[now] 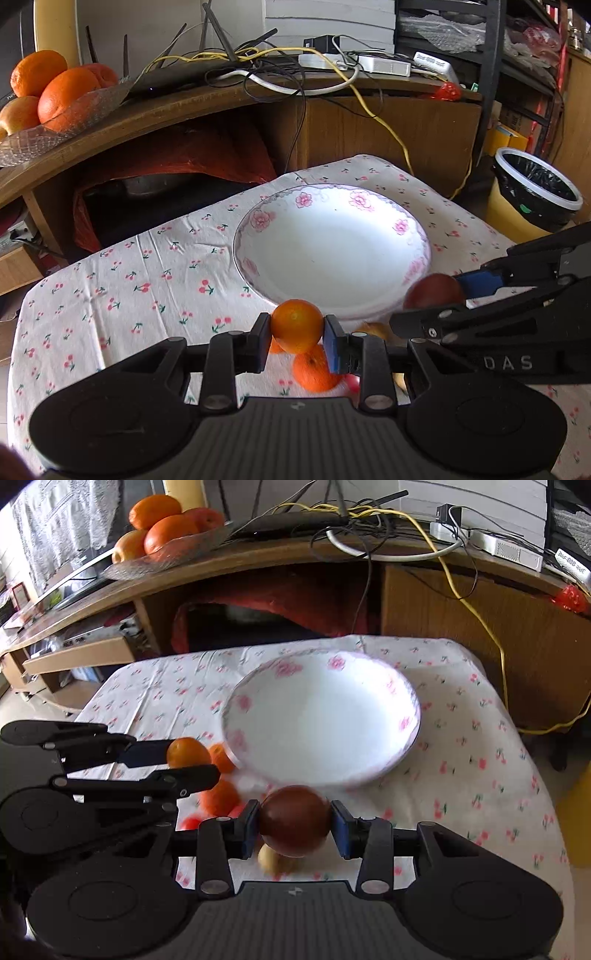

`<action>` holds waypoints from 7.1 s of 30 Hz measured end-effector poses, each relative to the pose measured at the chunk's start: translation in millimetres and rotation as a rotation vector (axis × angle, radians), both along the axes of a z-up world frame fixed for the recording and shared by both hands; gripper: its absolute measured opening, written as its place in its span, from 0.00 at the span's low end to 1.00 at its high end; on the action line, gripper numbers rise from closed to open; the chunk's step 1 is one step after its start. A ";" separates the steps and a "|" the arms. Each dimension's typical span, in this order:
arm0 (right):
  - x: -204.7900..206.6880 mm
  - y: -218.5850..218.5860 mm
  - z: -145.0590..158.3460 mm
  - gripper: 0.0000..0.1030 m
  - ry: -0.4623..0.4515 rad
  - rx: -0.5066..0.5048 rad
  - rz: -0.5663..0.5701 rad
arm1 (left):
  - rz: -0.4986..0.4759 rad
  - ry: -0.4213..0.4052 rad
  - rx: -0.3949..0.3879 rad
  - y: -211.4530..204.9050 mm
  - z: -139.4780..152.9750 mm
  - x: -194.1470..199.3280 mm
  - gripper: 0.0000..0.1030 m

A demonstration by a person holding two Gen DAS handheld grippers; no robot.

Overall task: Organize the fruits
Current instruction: 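Carry both fruits over the white bowl and open both tools to drop them, then grasp a small brown round fruit with the right tool while the left tool reaches a red tomato, then close the left tool on the red tomato while the right tool holds the brown fruit, then carry both fruits over the white bowl and open both tools to release them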

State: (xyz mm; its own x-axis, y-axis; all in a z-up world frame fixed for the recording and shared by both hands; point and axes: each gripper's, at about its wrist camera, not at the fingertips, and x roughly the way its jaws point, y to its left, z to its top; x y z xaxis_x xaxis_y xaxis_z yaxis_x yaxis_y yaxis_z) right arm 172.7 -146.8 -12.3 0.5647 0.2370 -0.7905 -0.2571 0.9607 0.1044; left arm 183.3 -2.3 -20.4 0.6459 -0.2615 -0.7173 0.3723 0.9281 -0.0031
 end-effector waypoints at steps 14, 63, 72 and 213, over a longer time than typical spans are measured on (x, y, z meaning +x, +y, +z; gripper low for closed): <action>35.8 -3.5 -6.5 0.35 -0.061 -0.029 0.016 | -0.004 -0.023 0.036 -10.7 -8.7 24.0 0.36; -27.8 -10.4 -6.0 0.42 -0.001 0.015 0.117 | 0.022 0.051 0.042 18.1 0.9 -57.1 0.55; -23.4 4.6 -21.5 0.42 0.030 -0.026 0.176 | -0.033 0.073 0.091 11.1 -13.7 -58.1 0.56; 38.0 1.0 -2.5 0.21 -0.113 -0.092 0.095 | -0.039 -0.067 0.111 -27.5 -0.7 28.9 0.34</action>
State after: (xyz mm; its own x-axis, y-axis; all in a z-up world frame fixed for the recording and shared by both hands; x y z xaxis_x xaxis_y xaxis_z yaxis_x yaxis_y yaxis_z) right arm 210.7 -145.7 -14.7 0.6300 0.2233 -0.7438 -0.3522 0.9357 -0.0174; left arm 212.1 -29.9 -21.1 0.6840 -0.2090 -0.6989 0.4043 0.9061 0.1247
